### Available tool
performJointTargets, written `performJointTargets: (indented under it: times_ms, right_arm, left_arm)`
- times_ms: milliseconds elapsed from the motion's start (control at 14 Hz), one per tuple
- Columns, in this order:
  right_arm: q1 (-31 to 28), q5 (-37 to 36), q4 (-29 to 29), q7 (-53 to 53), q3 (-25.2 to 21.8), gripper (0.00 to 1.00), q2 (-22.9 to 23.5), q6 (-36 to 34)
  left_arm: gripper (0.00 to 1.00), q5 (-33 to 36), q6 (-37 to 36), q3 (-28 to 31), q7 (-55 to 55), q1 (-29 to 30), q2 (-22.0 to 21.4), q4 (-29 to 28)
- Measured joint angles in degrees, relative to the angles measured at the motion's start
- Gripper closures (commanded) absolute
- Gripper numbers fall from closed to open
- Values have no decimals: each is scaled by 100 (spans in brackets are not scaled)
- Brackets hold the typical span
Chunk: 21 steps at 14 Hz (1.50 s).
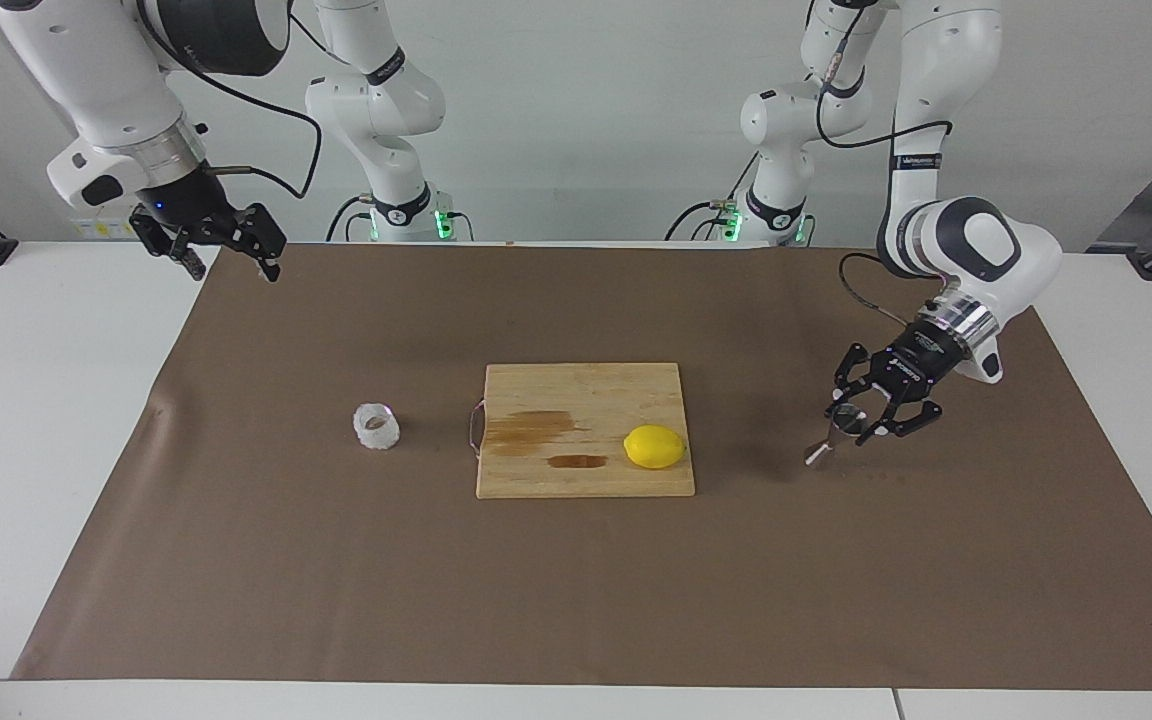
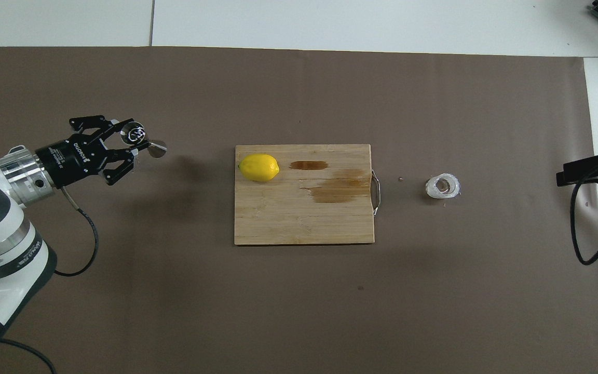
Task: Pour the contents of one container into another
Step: 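Lift the dark cup with the left gripper and carry it over the board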
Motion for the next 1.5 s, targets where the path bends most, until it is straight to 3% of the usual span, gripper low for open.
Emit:
performJointTargets:
  times_ms: [286, 573, 931, 1504]
  right_arm:
    - [0, 0, 0, 0, 0, 0, 0, 0]
    - [0, 0, 0, 0, 0, 0, 0, 0]
    - [0, 0, 0, 0, 0, 0, 0, 0]
    - [0, 0, 0, 0, 0, 0, 0, 0]
  left_arm:
    - [100, -174, 1101, -45, -715, -1044, -167, 2]
    - [100, -1393, 2128, -98, -747, -2055, -202, 1]
    - [100, -2318, 3005, -343, -649, -2758, -203, 90]
    - [100, -2408, 3410, -373, -649, -3446, 24, 453]
